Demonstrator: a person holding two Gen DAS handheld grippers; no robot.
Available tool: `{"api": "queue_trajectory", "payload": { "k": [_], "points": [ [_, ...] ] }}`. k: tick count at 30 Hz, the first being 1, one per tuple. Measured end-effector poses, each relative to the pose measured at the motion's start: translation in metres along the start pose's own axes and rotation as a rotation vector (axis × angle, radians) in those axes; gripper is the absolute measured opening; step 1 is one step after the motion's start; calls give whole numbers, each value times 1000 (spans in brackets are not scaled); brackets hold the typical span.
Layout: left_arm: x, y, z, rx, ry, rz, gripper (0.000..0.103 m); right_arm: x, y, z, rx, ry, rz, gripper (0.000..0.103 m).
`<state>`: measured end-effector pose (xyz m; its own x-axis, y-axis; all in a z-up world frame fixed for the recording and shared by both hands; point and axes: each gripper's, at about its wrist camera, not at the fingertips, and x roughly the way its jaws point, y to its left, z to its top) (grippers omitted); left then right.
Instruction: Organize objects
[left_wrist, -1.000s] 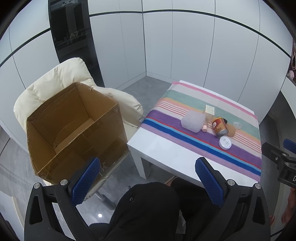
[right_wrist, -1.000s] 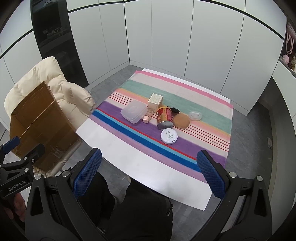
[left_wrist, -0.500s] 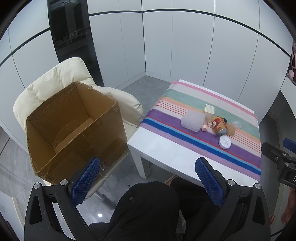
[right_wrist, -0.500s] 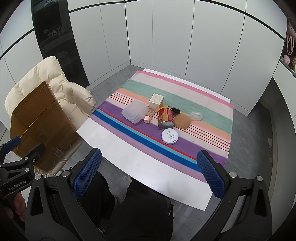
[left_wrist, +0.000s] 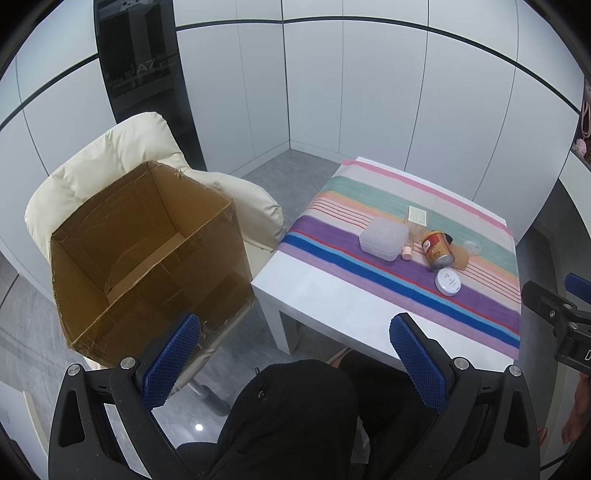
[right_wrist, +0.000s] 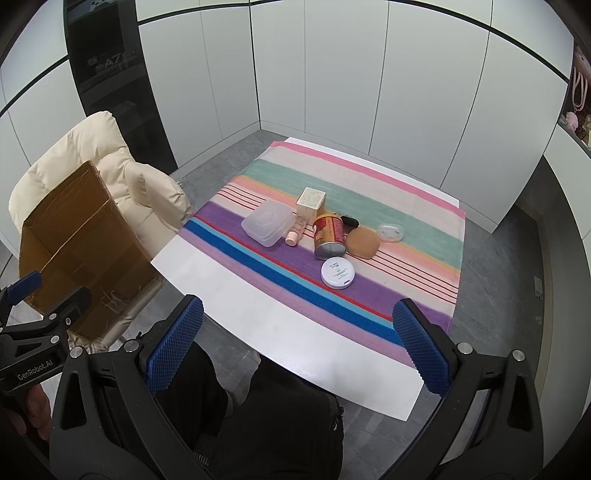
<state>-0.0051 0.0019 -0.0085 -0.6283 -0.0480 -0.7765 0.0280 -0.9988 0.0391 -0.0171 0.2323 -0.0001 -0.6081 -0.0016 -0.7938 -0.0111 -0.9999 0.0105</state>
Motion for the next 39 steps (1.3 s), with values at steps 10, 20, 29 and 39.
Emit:
{"api": "queue_trajectory", "payload": {
  "k": [10, 20, 29, 39],
  "points": [
    [2, -5, -1, 0, 8, -16, 103, -1, -4, 0, 11, 3, 0, 103],
    [3, -19, -1, 30, 9, -60, 103, -1, -20, -5, 29, 11, 0, 103],
    [9, -42, -1, 111, 29, -96, 103, -1, -36, -14, 22, 22, -49, 103],
    [13, -53, 19, 134, -13, -145, 103, 4, -64, -16, 120, 32, -51, 103]
  ]
}}
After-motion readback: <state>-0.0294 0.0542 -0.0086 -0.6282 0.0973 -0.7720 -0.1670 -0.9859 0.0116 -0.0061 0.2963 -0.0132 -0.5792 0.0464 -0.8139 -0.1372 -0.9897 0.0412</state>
